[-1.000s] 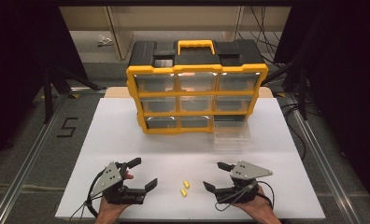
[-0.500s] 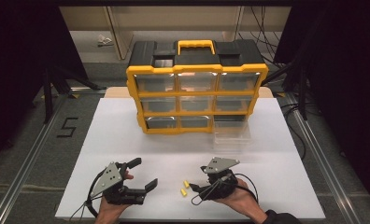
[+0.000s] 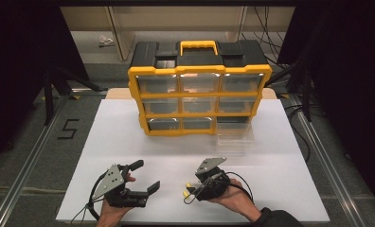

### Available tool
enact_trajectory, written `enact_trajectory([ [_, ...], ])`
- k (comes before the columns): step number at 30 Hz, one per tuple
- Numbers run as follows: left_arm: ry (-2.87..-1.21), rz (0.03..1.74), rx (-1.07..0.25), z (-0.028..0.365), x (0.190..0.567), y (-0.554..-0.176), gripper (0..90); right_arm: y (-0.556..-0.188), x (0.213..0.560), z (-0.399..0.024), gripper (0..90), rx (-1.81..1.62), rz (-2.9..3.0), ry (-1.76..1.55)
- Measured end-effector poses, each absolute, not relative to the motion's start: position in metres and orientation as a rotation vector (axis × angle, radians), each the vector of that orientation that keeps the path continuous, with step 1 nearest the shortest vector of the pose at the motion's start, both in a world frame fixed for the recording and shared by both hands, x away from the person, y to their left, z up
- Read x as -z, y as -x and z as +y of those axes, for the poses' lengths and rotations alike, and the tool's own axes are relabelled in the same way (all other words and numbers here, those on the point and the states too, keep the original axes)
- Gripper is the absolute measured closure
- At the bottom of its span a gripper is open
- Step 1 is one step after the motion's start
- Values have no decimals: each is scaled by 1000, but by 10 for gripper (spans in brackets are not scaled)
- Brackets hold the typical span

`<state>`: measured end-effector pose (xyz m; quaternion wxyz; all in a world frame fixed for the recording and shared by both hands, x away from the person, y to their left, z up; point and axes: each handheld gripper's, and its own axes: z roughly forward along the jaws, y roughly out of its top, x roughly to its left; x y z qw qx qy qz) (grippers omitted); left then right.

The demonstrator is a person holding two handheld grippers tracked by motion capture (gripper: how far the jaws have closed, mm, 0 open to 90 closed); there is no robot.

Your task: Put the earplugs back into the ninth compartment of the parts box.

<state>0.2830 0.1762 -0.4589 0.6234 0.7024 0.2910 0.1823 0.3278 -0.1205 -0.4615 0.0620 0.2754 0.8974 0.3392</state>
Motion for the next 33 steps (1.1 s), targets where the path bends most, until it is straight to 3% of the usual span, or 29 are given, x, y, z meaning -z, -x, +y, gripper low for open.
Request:
enact_trajectory([
  [22, -1615, 671, -418, 176, 459, -283, 84, -339, 473, -102, 607, -900, 2786, -830],
  [33, -1615, 673, -418, 177, 459, -283, 85, -340, 476, -100, 800, -861, 2809, -803],
])
